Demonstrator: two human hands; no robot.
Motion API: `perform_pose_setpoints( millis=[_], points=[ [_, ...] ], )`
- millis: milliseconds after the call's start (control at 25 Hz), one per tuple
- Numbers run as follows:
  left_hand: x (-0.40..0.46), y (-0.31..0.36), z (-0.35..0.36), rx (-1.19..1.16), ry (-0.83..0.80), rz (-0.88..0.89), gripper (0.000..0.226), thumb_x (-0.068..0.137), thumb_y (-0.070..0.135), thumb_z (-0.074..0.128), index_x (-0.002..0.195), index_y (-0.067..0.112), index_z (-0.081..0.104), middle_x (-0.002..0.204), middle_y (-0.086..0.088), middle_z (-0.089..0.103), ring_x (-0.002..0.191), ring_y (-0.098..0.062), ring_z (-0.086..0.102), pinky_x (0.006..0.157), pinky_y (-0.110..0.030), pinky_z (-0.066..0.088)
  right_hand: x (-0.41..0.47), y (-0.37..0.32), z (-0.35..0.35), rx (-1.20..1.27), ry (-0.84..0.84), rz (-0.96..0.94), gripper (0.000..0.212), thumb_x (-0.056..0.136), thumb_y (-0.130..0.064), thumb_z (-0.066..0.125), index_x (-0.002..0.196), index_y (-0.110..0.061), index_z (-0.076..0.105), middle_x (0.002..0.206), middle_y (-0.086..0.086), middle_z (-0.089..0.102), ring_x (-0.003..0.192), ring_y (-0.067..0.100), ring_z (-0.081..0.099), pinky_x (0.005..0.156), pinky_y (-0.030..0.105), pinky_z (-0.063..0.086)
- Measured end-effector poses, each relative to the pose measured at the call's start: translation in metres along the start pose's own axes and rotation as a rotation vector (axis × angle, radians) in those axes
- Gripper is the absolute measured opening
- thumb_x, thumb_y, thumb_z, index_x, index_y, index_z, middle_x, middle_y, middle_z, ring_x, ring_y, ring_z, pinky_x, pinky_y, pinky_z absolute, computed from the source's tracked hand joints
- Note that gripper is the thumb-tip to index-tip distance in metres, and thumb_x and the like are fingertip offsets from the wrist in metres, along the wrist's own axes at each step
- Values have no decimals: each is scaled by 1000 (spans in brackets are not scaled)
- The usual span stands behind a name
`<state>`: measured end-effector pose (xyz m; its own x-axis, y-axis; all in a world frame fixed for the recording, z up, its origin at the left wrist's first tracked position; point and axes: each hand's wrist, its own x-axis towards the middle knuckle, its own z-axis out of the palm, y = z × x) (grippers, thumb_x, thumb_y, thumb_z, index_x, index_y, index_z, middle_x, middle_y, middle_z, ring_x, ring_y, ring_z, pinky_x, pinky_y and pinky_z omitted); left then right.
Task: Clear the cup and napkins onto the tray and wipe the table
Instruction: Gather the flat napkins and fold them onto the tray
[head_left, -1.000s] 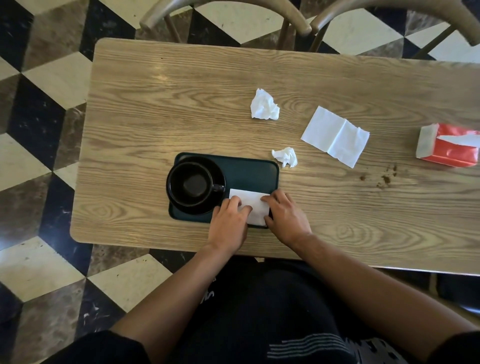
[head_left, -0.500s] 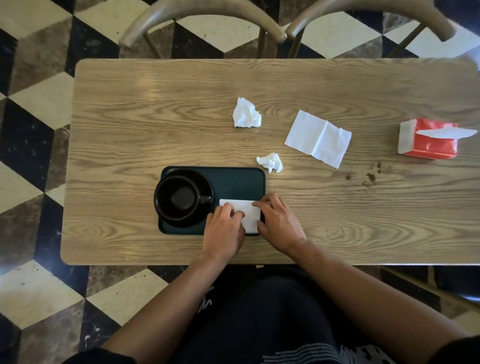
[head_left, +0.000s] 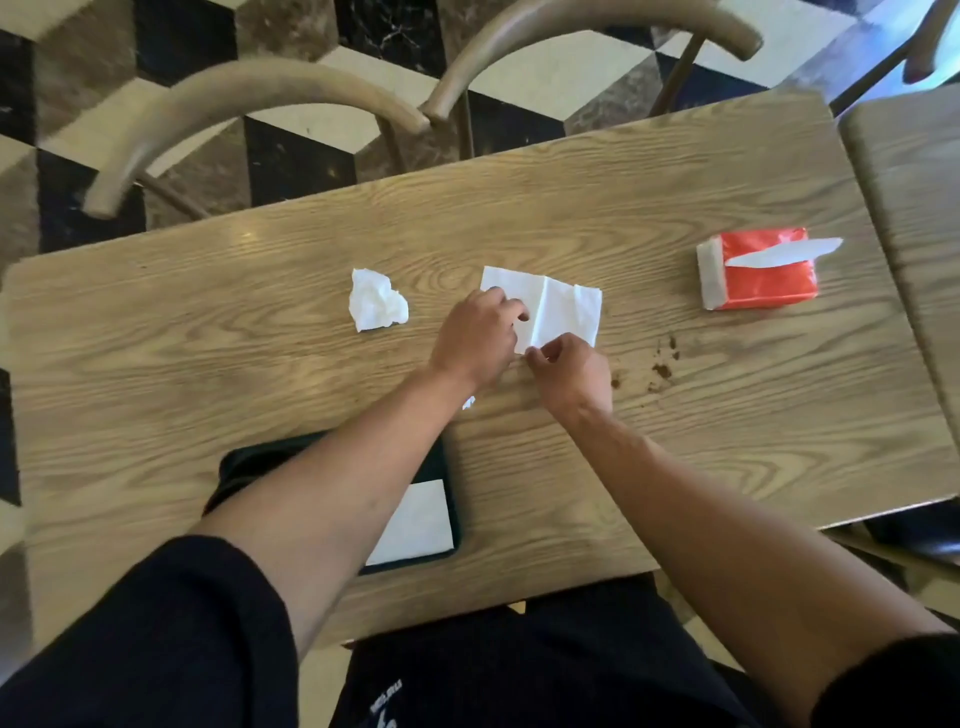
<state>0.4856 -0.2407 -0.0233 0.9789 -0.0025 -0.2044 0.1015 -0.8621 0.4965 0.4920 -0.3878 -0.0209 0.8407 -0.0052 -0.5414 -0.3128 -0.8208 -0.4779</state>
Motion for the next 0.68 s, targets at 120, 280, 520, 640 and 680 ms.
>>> perform_pose_setpoints(
  millis=[120,280,520,640,680],
  points=[
    [44,5,-4,226,-202,96,42,88,1,52,126,13,66,119,-14,57,115,-36,53,90,-47,45,13,-9,8,-44,-2,26,33,92,-46,58,105,-17,66,101,2,69,92,26,66,68,32,48],
    [75,13,-1,456,-319,275,37,97,5,48,128,21,62,127,-10,49,120,-30,47,93,-42,39,25,-11,13,-69,-6,75,27,91,-38,51,98,-14,60,96,3,67,78,26,57,63,32,44],
    [84,0,-3,496,-253,336,14,84,10,63,98,13,66,108,-11,52,108,-33,51,89,-47,44,22,-3,4,-74,16,-33,16,89,-30,56,95,-16,61,102,0,61,90,24,61,66,33,47],
    [70,-11,-15,470,-132,405,8,78,16,67,86,13,66,103,-10,54,104,-33,52,85,-50,47,13,8,1,2,70,-145,9,86,-28,61,90,-20,61,102,-3,55,98,21,52,75,34,47],
    [64,-15,-20,434,-104,428,8,77,17,66,84,13,66,105,-9,56,106,-33,52,87,-48,46,11,12,0,39,95,-189,11,84,-26,63,92,-19,63,103,-3,54,101,21,50,81,33,46]
  ],
)
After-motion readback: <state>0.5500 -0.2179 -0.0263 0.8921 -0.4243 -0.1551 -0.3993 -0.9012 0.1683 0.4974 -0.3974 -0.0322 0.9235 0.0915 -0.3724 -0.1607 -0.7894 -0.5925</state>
